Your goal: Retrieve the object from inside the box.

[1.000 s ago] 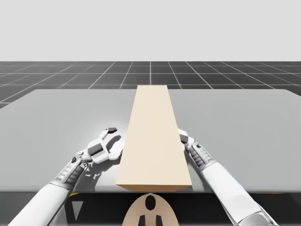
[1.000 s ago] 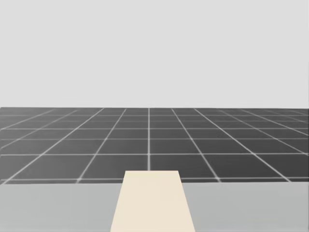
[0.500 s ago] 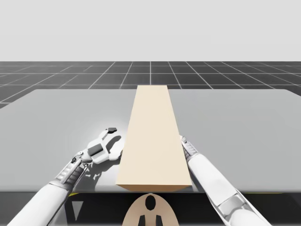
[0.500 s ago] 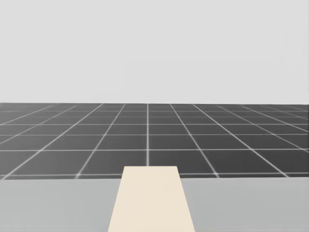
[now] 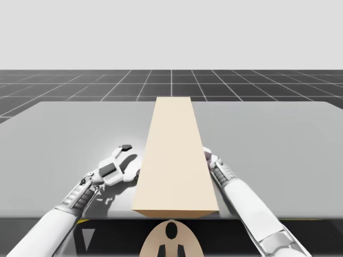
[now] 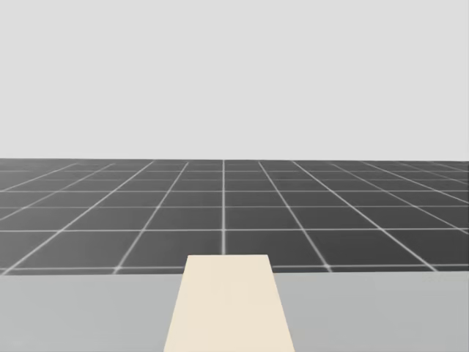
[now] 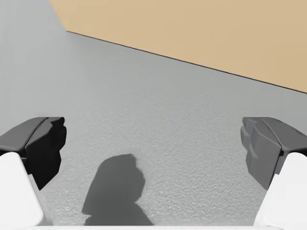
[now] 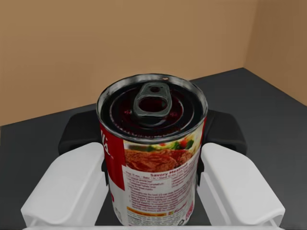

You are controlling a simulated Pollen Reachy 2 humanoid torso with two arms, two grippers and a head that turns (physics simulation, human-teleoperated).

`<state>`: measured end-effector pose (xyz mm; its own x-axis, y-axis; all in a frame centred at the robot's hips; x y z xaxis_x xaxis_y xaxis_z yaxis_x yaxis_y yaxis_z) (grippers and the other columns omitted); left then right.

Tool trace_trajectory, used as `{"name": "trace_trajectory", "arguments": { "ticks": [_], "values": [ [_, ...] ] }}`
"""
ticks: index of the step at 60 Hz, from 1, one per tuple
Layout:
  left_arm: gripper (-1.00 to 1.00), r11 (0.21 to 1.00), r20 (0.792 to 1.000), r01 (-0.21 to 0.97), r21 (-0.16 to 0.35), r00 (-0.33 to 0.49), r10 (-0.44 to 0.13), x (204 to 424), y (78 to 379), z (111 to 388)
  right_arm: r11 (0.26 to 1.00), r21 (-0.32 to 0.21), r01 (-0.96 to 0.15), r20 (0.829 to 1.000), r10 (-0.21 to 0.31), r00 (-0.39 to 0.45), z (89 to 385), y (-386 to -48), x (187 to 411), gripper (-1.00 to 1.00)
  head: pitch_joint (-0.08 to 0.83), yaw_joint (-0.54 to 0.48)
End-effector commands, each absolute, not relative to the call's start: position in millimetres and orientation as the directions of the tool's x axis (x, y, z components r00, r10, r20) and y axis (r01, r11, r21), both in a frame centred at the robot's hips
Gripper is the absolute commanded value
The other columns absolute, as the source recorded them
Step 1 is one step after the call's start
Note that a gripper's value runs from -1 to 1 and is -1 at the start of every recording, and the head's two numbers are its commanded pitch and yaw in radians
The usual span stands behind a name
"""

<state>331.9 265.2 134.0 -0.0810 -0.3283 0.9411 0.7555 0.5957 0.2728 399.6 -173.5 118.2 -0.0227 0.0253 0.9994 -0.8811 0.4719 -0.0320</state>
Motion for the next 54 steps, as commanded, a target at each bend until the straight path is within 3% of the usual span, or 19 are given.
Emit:
{"name": "trace_trajectory", "arguments": {
  "ticks": [1,12,34,46,54],
  "values": [
    [-1.0,0.601,0.941,0.751,0.273,-0.079,-0.329,332.9,267.2,134.1,0.508,-0.085,-0.857,0.996,0.026,-0.083,138.7,-204.5,392.7,1.0,0.022,-0.03],
    [-1.0,0.607,0.943,0.747,0.27,-0.077,-0.324,334.0,269.1,134.9,0.551,-0.136,-0.823,0.991,0.061,-0.122,148.8,-250.6,368.8,1.0,0.016,-0.03],
    [-1.0,0.618,0.946,0.739,0.266,-0.076,-0.316,335.2,272.6,136.1,0.673,-0.159,-0.722,0.987,0.091,-0.132,157.1,-348.3,342.2,1.0,0.009,-0.03],
    [-1.0,0.626,0.948,0.735,0.262,-0.073,-0.311,336.4,274.1,136.3,0.735,-0.161,-0.659,0.986,0.089,-0.142,171.5,-383.6,343.3,1.0,0.008,-0.03],
    [-1.0,0.628,0.948,0.734,0.259,-0.069,-0.31,337.3,274.3,135.8,0.753,-0.215,-0.622,0.974,0.116,-0.196,214.3,-390.8,356.6,1.0,0.008,-0.03]
  ]
}}
